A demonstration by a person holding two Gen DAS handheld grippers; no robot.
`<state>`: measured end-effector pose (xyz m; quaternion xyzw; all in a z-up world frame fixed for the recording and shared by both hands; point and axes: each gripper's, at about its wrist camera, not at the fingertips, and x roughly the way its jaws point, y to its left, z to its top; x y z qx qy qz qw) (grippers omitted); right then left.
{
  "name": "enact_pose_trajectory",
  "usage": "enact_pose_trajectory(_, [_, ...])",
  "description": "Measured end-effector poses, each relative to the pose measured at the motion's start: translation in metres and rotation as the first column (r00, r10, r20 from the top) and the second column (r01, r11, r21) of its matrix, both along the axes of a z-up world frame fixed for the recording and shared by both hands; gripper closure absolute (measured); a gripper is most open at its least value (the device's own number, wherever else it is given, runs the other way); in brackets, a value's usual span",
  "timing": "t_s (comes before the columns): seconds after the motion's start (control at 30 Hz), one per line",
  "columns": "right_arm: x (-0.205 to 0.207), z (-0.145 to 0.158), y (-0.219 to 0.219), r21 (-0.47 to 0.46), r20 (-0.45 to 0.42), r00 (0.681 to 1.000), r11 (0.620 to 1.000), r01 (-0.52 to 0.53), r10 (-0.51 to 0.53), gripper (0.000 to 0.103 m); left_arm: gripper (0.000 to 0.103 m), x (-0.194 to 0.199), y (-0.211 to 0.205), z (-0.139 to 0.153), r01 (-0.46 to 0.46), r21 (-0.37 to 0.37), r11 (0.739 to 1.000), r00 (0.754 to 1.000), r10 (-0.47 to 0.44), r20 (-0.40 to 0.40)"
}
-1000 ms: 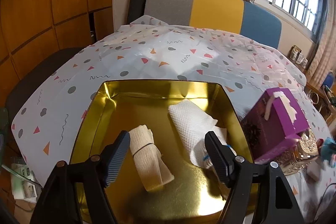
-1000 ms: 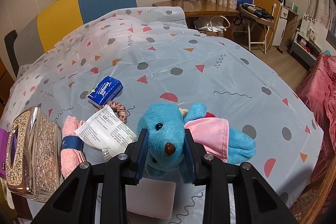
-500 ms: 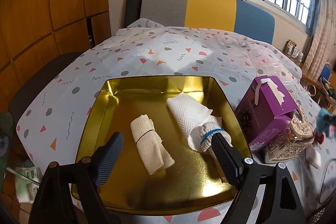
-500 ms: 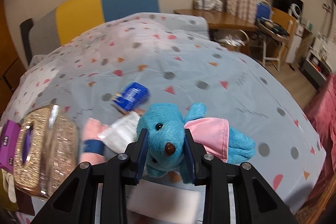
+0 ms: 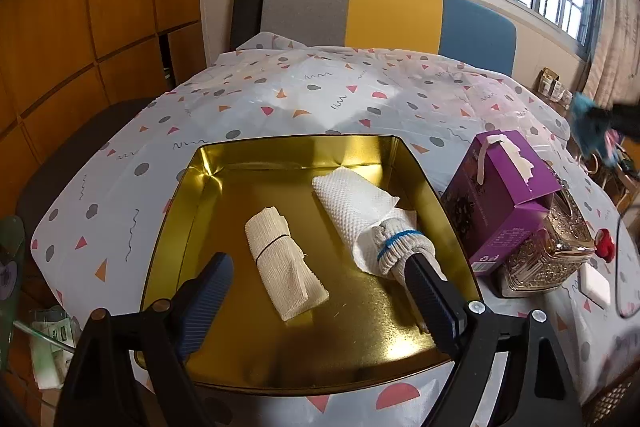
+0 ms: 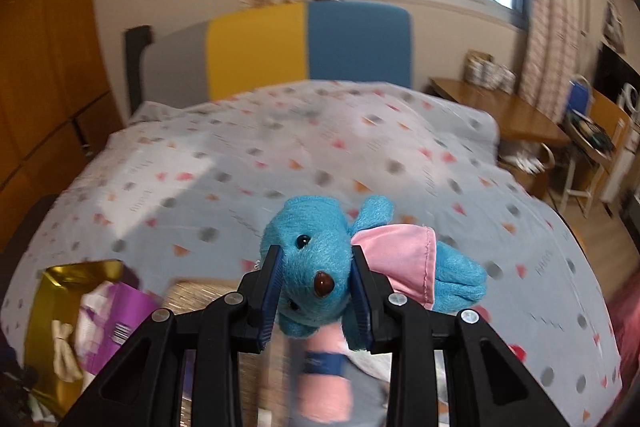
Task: Organize soft objects
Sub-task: 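Carry the blue plush bear over the gold tray and open the right gripper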
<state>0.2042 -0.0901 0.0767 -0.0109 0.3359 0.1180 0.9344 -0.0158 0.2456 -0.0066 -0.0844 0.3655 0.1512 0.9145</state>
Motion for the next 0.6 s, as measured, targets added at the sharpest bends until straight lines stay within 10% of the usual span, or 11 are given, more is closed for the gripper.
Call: enact_pose_trajectory(0.6, [-0.045,0.036,0.166,0.002,0.058,0.919,0.921,-0.390,0.389,0.071,0.012,-0.013,0.009,0.003,-0.022,0.003,1.000,1.000,0.022,0.006])
